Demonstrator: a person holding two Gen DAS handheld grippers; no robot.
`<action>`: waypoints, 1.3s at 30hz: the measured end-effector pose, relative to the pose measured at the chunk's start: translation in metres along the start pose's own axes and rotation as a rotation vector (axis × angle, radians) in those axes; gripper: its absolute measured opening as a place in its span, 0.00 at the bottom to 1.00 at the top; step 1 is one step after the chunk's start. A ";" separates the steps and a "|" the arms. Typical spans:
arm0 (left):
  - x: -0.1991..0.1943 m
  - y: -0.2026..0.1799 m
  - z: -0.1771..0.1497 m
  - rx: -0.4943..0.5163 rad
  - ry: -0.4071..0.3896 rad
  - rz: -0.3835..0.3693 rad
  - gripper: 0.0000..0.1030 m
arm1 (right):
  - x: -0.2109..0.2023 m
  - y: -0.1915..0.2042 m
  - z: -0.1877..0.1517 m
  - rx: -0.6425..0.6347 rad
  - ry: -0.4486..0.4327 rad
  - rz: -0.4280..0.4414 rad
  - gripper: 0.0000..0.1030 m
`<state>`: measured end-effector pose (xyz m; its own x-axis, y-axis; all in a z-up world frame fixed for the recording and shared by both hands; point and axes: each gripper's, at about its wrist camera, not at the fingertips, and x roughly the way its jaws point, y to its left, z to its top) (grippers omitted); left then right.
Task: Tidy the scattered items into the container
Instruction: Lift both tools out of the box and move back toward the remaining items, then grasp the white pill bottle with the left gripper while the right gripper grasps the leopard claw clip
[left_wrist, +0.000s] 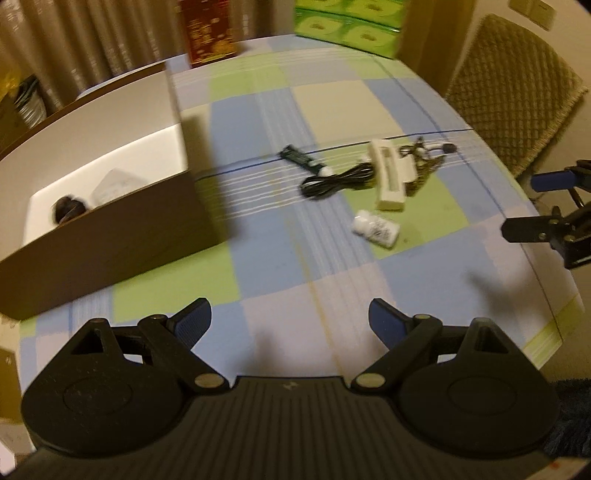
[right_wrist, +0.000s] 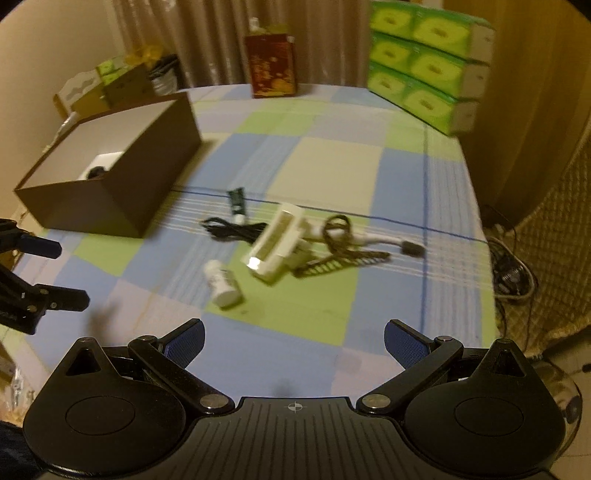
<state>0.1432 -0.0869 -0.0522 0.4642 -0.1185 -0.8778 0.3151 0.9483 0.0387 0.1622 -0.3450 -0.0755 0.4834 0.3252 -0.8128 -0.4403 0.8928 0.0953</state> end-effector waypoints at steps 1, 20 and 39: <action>0.003 -0.004 0.003 0.012 -0.003 -0.009 0.87 | 0.002 -0.005 -0.001 0.003 0.001 -0.010 0.98; 0.078 -0.062 0.045 0.253 -0.030 -0.141 0.85 | 0.037 -0.063 -0.007 0.041 0.047 -0.029 0.98; 0.131 -0.069 0.060 0.305 0.039 -0.198 0.41 | 0.066 -0.084 0.007 0.041 0.062 -0.005 0.98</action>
<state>0.2322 -0.1861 -0.1411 0.3400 -0.2740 -0.8996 0.6308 0.7759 0.0021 0.2369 -0.3966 -0.1335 0.4374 0.3017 -0.8471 -0.4059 0.9068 0.1134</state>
